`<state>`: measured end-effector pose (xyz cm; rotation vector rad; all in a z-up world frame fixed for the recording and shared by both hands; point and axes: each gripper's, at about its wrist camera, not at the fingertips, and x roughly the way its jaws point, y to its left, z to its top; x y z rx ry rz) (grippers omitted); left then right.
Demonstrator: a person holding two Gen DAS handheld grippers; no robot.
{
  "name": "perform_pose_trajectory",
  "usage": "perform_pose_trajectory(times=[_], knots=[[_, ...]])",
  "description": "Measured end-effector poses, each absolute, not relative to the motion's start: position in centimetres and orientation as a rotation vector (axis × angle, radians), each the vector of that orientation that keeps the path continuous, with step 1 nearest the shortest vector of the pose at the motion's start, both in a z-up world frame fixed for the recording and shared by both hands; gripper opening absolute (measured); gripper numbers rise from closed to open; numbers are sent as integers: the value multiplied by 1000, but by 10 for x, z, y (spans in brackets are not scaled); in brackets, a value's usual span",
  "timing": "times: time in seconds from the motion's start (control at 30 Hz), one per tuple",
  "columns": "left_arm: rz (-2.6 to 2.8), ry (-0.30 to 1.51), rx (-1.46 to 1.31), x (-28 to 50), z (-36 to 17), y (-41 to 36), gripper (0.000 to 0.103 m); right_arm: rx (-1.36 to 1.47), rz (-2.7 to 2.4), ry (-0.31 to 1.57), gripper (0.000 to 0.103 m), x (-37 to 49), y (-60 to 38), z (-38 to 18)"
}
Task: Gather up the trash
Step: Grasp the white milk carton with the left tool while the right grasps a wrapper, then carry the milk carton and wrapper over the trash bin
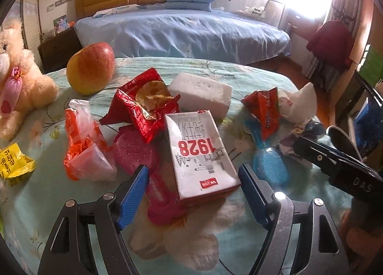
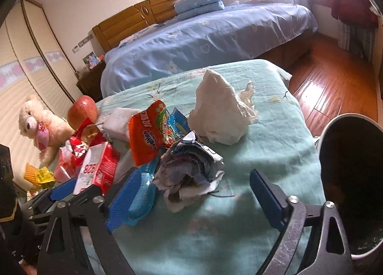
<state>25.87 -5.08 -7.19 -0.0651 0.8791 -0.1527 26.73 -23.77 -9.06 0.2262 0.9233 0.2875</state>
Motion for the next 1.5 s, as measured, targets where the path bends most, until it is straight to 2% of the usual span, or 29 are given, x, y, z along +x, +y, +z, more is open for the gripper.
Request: perform_pose_trajectory(times=[0.07,0.13,0.2,0.23,0.3,0.37,0.5,0.9,1.5], knots=[[-152,887,-65,261,-76,-52,73,213,277,945,74,270,-235,-96],[-148,886,-55,262,-78,-54,64,200,269,947,70,270,-234,-96],[-159,884,-48,262,-79,-57,49,186,265,947,57,269,-233,-96],[-177,894,-53,263,-81,-58,49,178,260,950,54,270,-232,-97],[-178,887,-51,262,-82,-58,49,167,258,950,37,269,-231,-97],[-190,885,-66,260,-81,-56,49,166,267,946,26,268,-231,-97],[-207,873,-84,247,-77,-51,49,179,286,931,22,261,-233,-92],[-293,825,-80,191,-54,-55,49,281,310,892,22,212,-263,-73],[-453,808,40,152,-36,-129,49,340,215,858,22,163,-329,-61]])
